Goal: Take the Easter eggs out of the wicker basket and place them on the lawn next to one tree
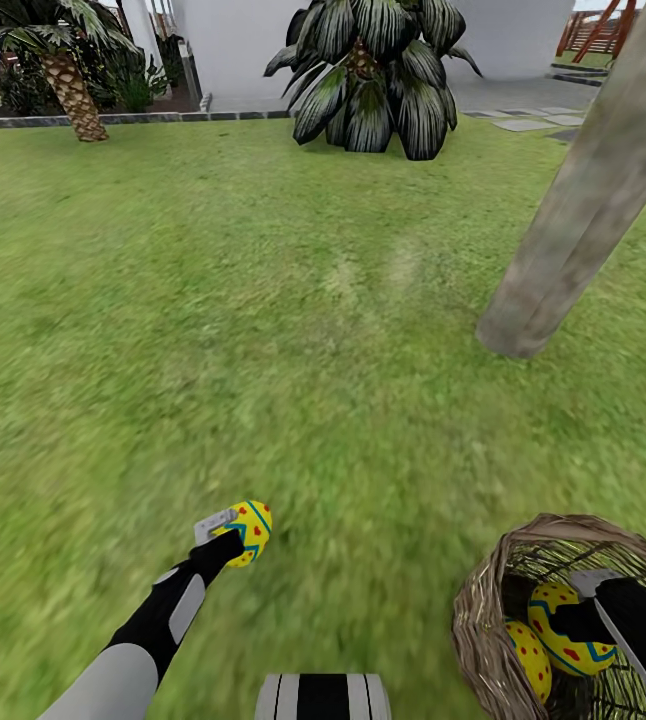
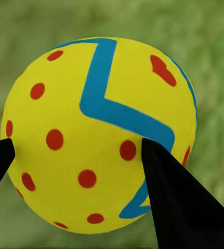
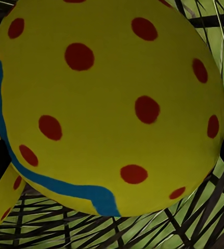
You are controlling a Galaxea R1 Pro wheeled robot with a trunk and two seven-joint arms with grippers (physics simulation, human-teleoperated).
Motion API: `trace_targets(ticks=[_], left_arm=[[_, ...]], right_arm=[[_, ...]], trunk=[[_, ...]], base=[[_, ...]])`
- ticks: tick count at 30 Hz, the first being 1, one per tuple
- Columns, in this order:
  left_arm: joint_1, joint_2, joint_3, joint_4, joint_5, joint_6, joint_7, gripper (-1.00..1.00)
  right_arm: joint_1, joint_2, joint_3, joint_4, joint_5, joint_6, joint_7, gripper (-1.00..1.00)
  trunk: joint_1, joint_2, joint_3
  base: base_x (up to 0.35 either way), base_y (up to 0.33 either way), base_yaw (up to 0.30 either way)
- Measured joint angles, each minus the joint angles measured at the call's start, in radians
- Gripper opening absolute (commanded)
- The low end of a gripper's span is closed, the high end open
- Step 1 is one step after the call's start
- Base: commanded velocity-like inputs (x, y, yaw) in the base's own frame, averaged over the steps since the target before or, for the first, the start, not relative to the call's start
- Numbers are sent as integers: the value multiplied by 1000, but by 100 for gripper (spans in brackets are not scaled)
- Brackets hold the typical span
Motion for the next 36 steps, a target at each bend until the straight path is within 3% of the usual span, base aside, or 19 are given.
trace_targets(ticks=[9, 12, 15, 29, 32, 36], left_arm=[[0, 11, 3, -3, -6, -2, -32, -100], [0, 31, 2, 0, -14, 2, -34, -100], [0, 28, 0, 10, -16, 3, -34, -100], [0, 24, 0, 18, -19, 5, -33, -100], [0, 22, 1, 17, -57, 6, -34, -100], [0, 21, 1, 17, -67, 6, -34, -100]], right_arm=[[0, 1, 1, 1, 4, 0, -1, -100], [1, 12, 4, 2, 3, 0, 0, -100], [1, 16, 3, 3, -14, 2, 0, -100], [1, 22, 3, 8, -12, 1, 0, -100], [1, 22, 4, 12, -13, 1, 0, -100], [1, 22, 3, 13, -12, 1, 0, -100]], trunk=[[0, 0, 0], [-1, 1, 11], [-3, 1, 23], [-9, 5, 77], [-10, 5, 89], [-12, 6, 104]], base=[[0, 0, 0], [0, 0, 0], [0, 0, 0], [0, 0, 0], [0, 0, 0], [0, 0, 0]])
